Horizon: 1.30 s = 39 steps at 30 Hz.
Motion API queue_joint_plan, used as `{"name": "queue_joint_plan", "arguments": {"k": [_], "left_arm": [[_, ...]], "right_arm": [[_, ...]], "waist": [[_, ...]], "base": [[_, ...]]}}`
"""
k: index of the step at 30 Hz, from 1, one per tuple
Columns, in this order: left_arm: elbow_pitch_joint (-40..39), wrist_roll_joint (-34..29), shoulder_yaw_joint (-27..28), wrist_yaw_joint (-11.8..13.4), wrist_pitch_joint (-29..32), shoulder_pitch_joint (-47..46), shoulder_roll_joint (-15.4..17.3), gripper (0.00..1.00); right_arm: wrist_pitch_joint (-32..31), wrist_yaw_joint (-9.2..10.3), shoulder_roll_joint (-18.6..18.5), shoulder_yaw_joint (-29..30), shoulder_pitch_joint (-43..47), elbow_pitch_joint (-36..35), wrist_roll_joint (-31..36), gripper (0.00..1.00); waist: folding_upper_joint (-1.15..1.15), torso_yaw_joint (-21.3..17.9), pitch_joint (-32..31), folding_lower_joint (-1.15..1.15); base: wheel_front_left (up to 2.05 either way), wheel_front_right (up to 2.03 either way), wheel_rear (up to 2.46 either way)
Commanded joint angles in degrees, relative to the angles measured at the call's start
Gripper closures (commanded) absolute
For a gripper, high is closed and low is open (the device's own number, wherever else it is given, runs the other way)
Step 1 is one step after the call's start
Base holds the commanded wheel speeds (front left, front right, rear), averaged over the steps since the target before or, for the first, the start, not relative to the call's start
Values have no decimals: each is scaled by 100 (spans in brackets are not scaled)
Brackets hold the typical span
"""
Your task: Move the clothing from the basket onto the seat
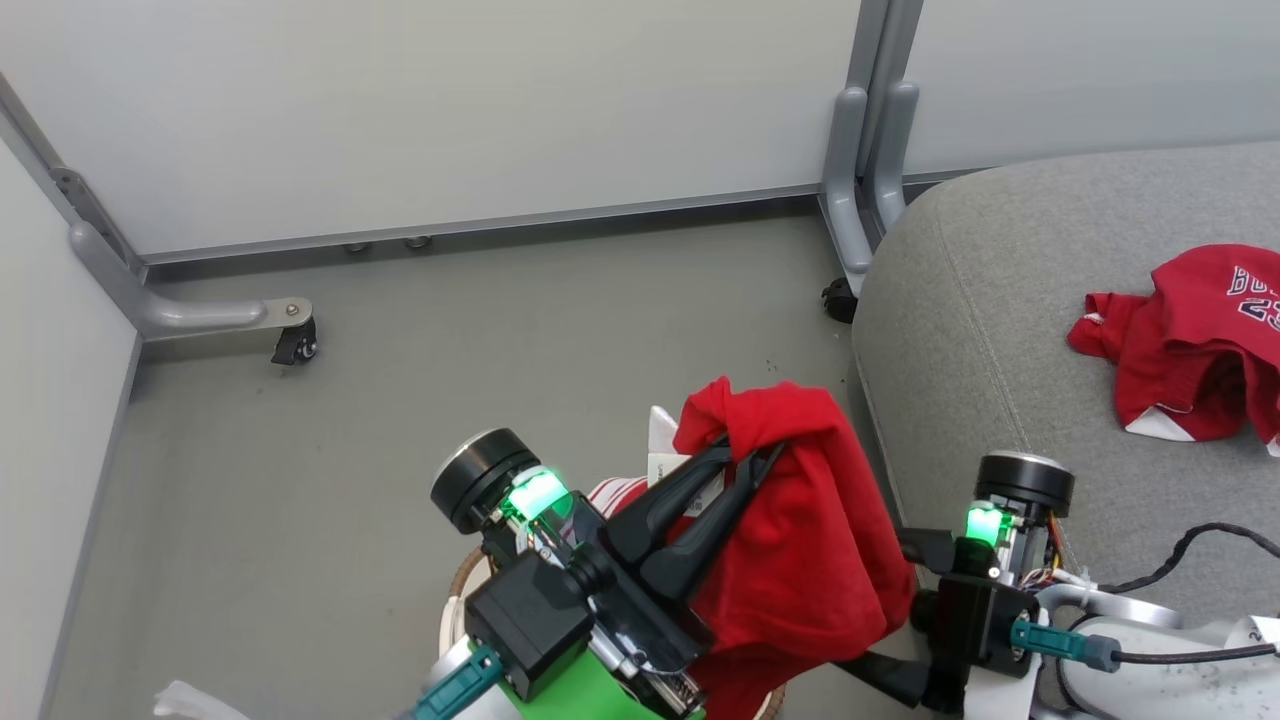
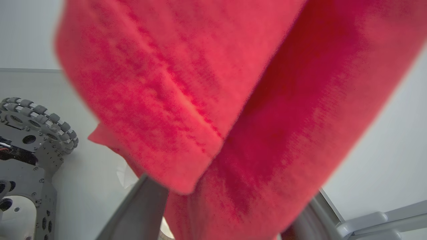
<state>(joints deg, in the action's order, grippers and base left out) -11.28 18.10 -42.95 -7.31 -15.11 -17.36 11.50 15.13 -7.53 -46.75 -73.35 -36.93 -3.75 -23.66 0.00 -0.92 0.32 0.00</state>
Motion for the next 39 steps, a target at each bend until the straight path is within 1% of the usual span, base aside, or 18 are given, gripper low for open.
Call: {"name": "queue_joint_plan", "arguments": {"k": [1,13,14,15,16,21,27,39], "left_arm": [[-12,26,-1,-22,-4,-45,3,100],[-27,101,33,-22,-4,59,-60,100],[-23,101,36,-22,-4,65,-66,100],[-14,102,41,-22,-5,73,-73,100],[-5,103,47,-22,-4,77,-79,100],[43,99,128,-22,-5,120,-88,100],[80,78,204,-22,-5,134,-72,100],[100,37,289,-22,-4,171,-139,100]], "right_arm": [[1,8,108,-2,74,-18,-40,0],[1,8,949,-4,-108,496,-464,0],[1,8,992,-4,-90,547,-483,22],[1,8,1043,2,-81,606,-487,94],[1,9,1094,62,-60,642,-502,100],[1,8,1317,462,251,754,-557,100],[1,8,1431,696,473,769,-457,100],[1,8,1460,987,643,832,-276,100]], "waist": [[0,3,-12,0],[0,-49,-65,0],[0,-49,-67,0],[0,-48,-67,0],[0,-48,-65,0],[0,-39,-60,0],[0,-80,-78,0],[0,-104,-99,0]], "base": [[0,0,0],[0,0,0],[0,0,0],[0,0,0],[0,0,0],[0,0,0],[0,0,0],[0,0,0]]}}
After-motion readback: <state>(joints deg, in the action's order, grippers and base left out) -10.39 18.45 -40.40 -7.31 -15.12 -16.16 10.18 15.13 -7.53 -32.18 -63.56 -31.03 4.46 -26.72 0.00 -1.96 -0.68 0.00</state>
